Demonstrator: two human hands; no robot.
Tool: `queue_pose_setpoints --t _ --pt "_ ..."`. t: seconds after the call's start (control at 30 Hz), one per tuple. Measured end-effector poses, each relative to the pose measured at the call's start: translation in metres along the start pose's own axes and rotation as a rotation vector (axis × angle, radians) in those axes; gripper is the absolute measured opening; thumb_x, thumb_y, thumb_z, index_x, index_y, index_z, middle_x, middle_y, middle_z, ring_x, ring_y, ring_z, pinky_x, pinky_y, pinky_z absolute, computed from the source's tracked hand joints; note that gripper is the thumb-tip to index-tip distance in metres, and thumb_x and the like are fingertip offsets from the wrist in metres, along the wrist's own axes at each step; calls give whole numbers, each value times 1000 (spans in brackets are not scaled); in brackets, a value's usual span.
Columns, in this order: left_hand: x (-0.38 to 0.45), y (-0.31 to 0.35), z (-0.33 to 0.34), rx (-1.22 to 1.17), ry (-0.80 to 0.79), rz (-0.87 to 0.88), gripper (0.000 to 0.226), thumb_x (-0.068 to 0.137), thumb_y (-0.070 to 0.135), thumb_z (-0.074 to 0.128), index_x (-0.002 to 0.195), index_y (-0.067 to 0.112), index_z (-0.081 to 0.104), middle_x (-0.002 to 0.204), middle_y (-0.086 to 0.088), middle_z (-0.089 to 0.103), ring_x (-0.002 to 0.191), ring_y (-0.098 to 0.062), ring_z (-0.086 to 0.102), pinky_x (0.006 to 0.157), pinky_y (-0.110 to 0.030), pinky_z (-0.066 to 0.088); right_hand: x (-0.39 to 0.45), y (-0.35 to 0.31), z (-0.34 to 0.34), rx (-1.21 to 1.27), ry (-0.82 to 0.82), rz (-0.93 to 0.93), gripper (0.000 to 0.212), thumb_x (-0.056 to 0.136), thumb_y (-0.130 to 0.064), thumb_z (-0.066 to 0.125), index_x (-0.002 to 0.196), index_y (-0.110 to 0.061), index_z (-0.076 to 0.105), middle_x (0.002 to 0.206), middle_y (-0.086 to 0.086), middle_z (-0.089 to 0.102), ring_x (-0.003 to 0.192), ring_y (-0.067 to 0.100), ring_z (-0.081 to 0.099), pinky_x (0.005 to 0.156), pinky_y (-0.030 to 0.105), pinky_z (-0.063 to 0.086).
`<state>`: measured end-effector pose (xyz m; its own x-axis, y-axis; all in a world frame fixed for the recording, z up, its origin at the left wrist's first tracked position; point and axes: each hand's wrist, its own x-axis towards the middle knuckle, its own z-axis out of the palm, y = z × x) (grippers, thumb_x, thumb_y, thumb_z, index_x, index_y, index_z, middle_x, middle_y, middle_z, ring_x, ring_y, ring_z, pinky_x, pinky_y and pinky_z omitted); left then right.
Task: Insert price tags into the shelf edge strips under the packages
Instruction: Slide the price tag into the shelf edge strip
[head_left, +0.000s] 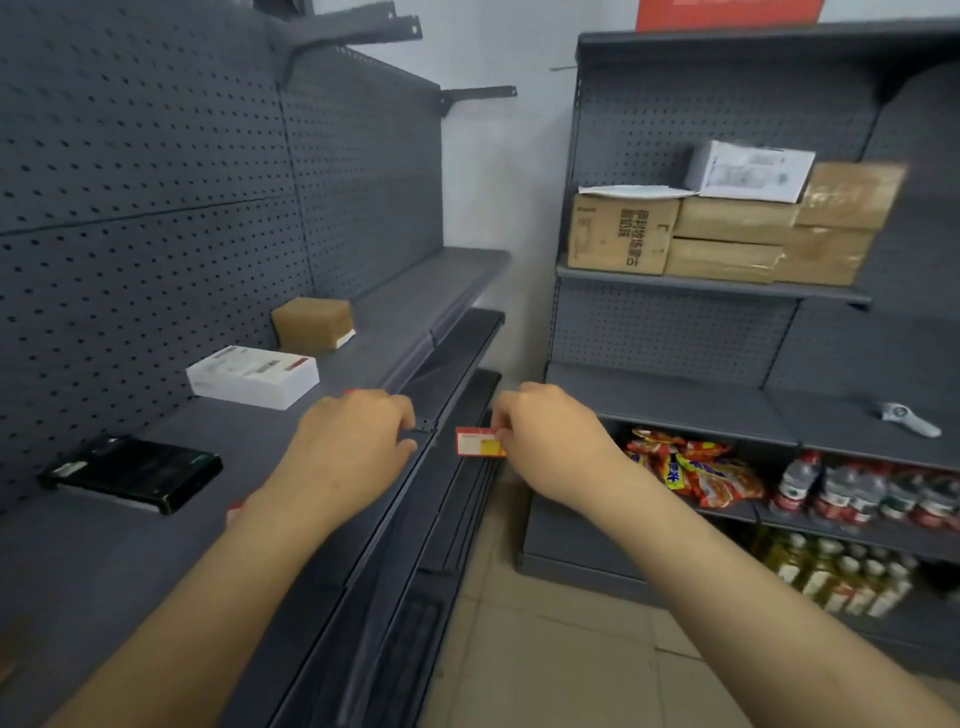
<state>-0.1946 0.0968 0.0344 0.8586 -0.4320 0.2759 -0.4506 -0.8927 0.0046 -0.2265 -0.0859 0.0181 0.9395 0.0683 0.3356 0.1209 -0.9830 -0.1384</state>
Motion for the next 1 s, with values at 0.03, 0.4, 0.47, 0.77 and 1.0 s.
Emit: queue_pose_setpoints --t 0.03,0.4,0.47,0.77,1.0 --pt "16 3 6 -13 -11 5 22 89 36 57 107 25 62 108 0 66 99 -24 60 82 -34 47 9 11 5 -8 -5 4 11 88 -11 53 97 -12 60 99 9 58 93 27 54 71 42 52" --pt "187 37 73 8 -85 -114 27 90 36 56 114 25 60 114 1 64 101 -22 61 83 -33 49 147 144 67 58 -112 -48 11 86 -9 55 97 -11 59 99 10 59 89 27 55 69 40 51" --pt "213 38 83 33 -116 -159 28 91 36 54 117 25 58 116 1 63 101 -22 60 83 -34 50 171 163 77 82 -135 -85 12 87 -10 55 98 -12 59 99 9 59 88 25 54 65 35 47" --pt "275 20 151 32 -250 -341 31 92 34 53 120 22 56 121 0 59 106 -20 58 84 -31 48 274 206 121 167 -249 -223 15 88 -10 52 100 -12 60 99 9 59 86 26 55 65 33 45" --pt "336 -28 188 120 -244 -471 24 91 34 53 110 20 58 113 -3 62 100 -24 61 76 -32 47 374 197 165 230 -292 -363 18 89 -9 50 103 -12 61 103 10 60 89 25 57 70 36 51"
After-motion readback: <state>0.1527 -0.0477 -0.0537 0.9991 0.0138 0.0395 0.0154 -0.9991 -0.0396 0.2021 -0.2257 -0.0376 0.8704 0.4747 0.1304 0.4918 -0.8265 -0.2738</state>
